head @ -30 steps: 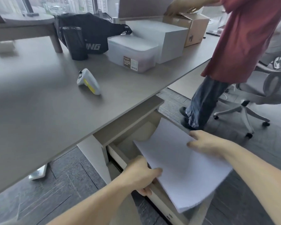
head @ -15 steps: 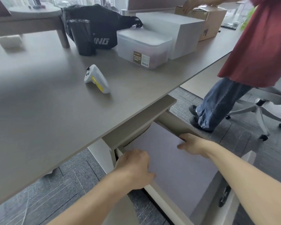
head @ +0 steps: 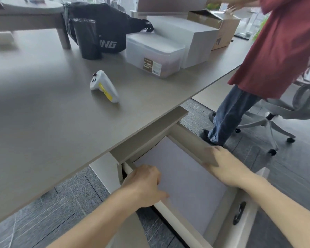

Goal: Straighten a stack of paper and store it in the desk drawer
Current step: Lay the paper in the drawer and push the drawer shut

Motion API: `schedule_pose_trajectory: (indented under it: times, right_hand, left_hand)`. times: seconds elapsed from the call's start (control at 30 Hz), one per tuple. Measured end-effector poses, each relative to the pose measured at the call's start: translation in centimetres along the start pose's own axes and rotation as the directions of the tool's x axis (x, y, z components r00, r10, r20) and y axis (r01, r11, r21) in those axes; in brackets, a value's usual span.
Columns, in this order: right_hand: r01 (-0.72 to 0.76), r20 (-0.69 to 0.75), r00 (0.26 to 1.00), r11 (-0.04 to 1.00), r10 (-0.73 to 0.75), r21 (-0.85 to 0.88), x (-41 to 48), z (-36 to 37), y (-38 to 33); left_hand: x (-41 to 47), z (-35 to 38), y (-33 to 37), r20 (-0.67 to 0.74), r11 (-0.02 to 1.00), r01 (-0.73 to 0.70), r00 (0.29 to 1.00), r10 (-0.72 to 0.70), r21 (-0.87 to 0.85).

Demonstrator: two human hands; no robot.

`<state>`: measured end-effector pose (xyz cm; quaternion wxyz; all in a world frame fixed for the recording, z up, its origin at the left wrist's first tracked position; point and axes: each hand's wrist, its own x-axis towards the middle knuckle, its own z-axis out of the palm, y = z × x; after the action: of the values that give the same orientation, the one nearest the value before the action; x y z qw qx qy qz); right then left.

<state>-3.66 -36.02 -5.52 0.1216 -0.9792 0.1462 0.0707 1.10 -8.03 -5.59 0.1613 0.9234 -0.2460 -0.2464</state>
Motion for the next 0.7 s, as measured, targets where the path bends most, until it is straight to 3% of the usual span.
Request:
schedule_pose_trajectory:
  times: [0.07, 0.1, 0.2, 0.27, 0.4, 0.7]
  right_hand:
    - [-0.120, -0.201, 0.974, 0.991, 0.106, -0.056, -3.2, -1.9, 2.6]
    - [-0.229, -0.250, 0.942, 0.973, 0.224, 0.009, -4.9, -2.3, 3.7]
    - [-0.427, -0.128, 0.861, 0.836, 0.493, 0.345, -8.5, -1.5, 4.5]
    - [-0.438, -0.064, 0.850, 0.769, 0.522, 0.465, -9.0, 0.2, 4.0]
    - [-0.447, -0.066, 0.803, 0.672, 0.592, 0.590, -8.3, 0.9, 2.1]
    - [-0.432, -0.029, 0.829, 0.671, 0.559, 0.603, -3.6, 0.1, -3.7]
  left_hand:
    - [-0.3, -0.5, -0.2, -0.036, 1.000, 0.000, 0.999, -0.001, -0.023]
    - [-0.6, -0.8, -0.2, -0.097, 1.000, -0.018, 0.995, 0.017, -0.008]
    - [-1.1, -1.8, -0.3, -0.403, 0.971, -0.112, 0.895, 0.190, 0.209]
    - [-1.4, -2.1, -0.4, -0.422, 0.938, -0.105, 0.873, 0.247, 0.330]
    - [-1.4, -1.6, -1.6, -0.356, 0.977, 0.006, 0.932, 0.071, 0.212]
    - [-0.7, -1.8, -1.1, -0.403, 0.991, 0.017, 0.914, 0.039, 0.136]
